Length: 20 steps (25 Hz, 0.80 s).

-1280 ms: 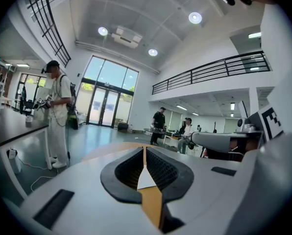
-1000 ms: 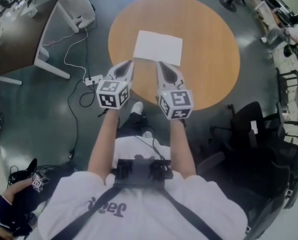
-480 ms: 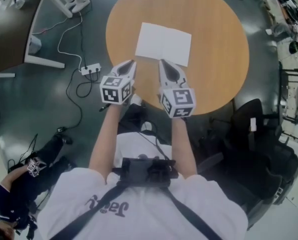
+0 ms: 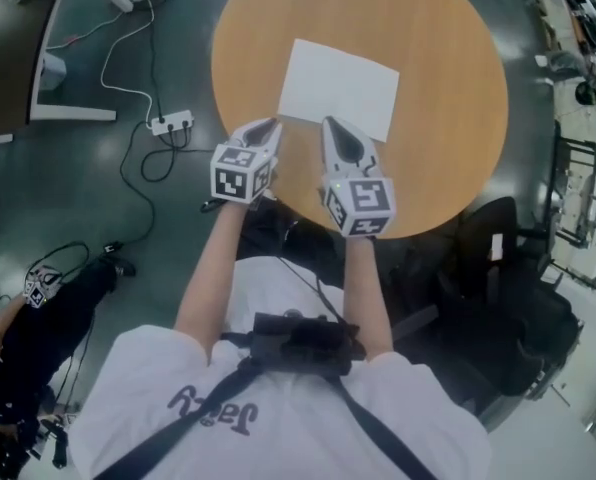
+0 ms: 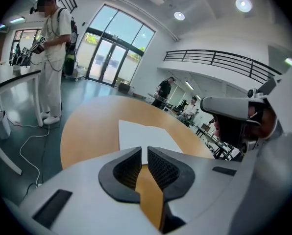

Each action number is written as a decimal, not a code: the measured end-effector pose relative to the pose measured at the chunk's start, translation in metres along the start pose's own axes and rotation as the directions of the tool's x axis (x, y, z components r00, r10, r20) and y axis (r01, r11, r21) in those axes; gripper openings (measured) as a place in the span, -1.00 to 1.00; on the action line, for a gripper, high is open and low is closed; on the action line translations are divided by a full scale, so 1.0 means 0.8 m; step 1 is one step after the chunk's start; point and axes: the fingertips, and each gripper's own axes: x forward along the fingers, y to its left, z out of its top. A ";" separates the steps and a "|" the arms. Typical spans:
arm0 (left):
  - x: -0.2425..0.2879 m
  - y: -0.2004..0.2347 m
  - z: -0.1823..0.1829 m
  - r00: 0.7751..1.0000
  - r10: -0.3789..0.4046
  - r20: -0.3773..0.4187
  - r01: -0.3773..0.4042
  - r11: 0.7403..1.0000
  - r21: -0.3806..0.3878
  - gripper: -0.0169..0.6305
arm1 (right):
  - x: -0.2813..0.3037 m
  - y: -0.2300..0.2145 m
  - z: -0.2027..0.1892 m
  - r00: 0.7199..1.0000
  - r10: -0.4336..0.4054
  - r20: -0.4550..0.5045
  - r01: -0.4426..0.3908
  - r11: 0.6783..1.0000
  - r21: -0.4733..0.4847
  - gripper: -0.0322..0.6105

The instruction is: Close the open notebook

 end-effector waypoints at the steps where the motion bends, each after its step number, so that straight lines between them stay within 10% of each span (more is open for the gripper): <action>1: 0.004 0.004 -0.001 1.000 0.002 -0.006 -0.002 1.000 -0.002 -0.85 | 0.004 0.000 -0.002 1.000 0.001 -0.008 -0.001 1.000 -0.004 -0.85; 20: 0.086 0.028 -0.055 0.985 0.120 -0.126 -0.130 0.989 -0.073 -0.41 | 0.038 -0.056 -0.025 0.989 0.125 -0.077 -0.125 0.992 -0.003 -0.85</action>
